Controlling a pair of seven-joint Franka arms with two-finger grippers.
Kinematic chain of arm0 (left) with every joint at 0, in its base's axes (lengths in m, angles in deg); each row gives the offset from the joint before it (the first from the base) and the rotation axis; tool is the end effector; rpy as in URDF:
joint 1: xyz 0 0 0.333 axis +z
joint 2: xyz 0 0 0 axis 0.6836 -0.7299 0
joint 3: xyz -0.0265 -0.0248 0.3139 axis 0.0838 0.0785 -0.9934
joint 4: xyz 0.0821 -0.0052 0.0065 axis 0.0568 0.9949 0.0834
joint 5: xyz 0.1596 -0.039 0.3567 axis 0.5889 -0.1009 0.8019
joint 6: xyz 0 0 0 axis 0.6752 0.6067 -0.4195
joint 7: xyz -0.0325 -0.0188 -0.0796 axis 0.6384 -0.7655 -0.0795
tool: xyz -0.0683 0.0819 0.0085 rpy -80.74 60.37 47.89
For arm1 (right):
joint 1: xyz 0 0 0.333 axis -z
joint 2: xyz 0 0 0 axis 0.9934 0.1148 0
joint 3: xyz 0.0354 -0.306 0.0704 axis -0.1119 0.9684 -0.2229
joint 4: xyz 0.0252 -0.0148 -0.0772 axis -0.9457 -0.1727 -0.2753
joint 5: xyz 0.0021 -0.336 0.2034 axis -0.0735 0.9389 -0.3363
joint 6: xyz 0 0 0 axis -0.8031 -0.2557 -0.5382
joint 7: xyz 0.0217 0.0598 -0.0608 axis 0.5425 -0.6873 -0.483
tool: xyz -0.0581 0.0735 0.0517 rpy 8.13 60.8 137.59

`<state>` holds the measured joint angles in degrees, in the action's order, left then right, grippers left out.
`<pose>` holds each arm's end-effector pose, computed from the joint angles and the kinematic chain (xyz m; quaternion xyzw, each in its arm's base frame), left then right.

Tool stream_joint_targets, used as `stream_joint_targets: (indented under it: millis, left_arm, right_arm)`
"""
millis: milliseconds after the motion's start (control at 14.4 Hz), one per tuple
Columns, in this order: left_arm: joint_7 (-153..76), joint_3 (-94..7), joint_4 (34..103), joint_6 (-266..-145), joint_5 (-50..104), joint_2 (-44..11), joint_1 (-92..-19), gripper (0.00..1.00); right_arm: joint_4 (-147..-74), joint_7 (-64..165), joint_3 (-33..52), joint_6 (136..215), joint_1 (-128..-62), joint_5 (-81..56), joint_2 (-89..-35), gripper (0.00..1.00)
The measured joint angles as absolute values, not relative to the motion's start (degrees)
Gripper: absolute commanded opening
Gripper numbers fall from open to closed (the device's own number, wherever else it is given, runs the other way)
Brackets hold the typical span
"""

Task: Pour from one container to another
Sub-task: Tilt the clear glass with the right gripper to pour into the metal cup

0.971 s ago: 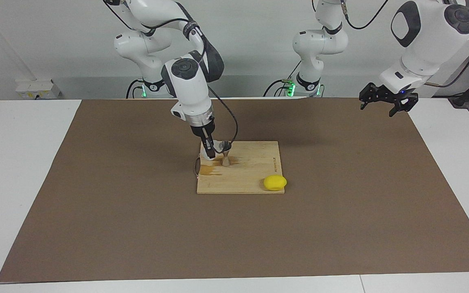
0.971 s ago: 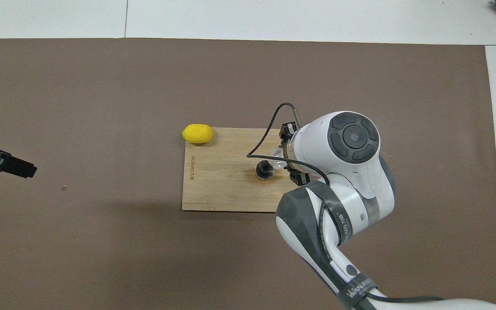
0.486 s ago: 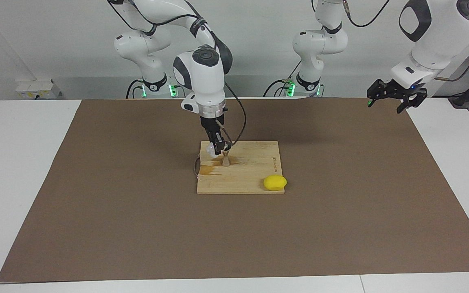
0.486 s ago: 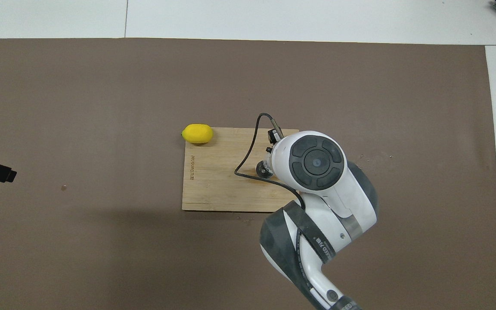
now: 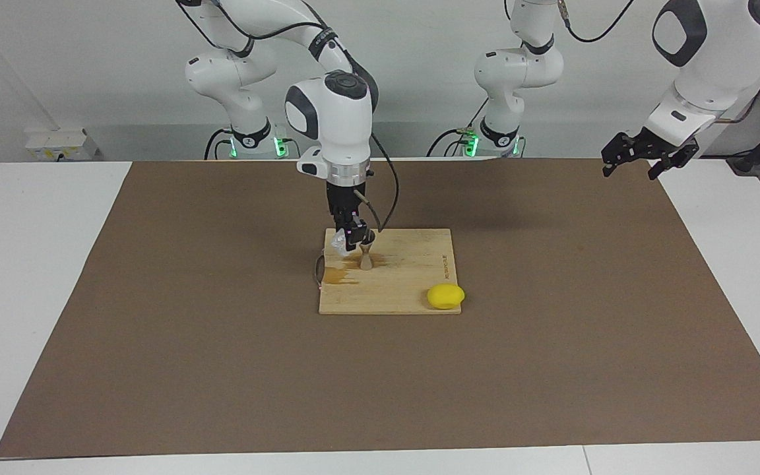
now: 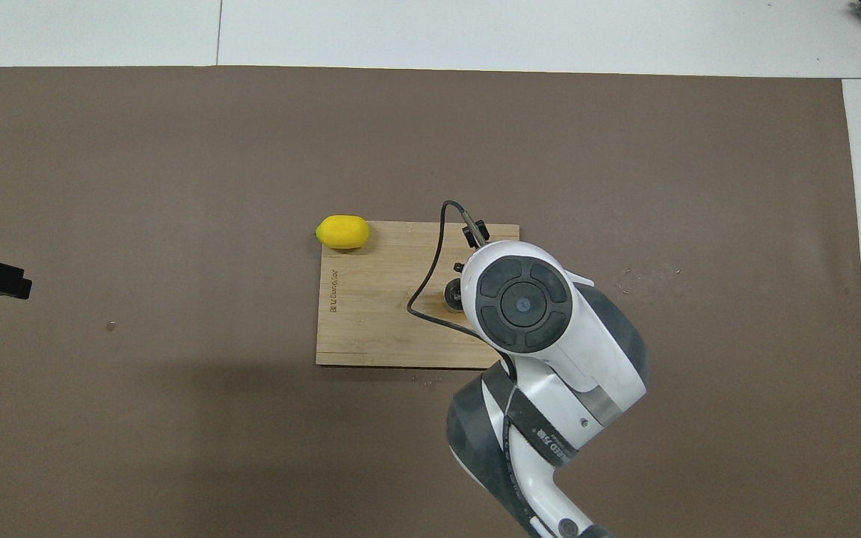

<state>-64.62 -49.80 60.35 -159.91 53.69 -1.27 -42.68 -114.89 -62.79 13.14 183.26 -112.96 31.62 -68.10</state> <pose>0.5241 0.0367 0.5855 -0.9978 0.0599 0.0282 0.0033 0.5210 0.3237 0.4395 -0.8353 0.5364 -0.1167 0.0291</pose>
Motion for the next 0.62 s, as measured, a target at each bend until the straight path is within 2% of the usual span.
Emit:
stream_joint_targets:
  millis: [624]
  left_arm:
    - [-61.85, -49.12, 51.30, -159.25, 52.81, -8.57, -42.86, 1.00]
  right_arm:
    - [-114.93, -64.46, 13.17, 183.25, -113.71, 33.73, -68.36, 0.02]
